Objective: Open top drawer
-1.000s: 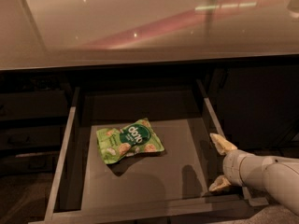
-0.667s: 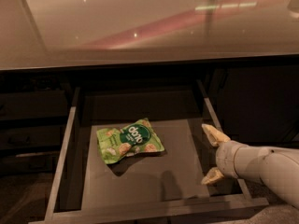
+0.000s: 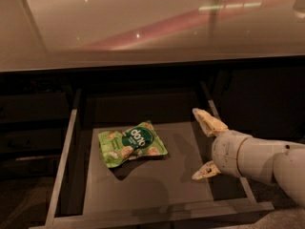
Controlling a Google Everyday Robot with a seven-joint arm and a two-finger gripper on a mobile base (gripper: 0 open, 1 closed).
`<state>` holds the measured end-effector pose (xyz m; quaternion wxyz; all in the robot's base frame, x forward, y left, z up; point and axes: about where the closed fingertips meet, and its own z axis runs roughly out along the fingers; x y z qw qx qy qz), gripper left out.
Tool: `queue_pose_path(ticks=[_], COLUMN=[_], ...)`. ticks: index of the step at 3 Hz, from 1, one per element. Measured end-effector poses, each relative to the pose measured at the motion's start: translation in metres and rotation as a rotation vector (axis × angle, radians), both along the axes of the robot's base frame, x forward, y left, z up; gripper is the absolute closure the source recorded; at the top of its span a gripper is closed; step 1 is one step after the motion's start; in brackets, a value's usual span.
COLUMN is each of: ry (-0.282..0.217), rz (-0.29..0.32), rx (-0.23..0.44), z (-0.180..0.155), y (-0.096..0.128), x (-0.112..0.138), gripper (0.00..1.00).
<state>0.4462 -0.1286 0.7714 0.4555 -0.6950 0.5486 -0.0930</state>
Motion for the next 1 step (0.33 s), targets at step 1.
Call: queue_pose_path(ticks=[1], ry=[-0.009], rz=[0.008], rx=[0.002], z=[0.0049], y=[0.0046], x=[-0.0007], gripper=[0.00])
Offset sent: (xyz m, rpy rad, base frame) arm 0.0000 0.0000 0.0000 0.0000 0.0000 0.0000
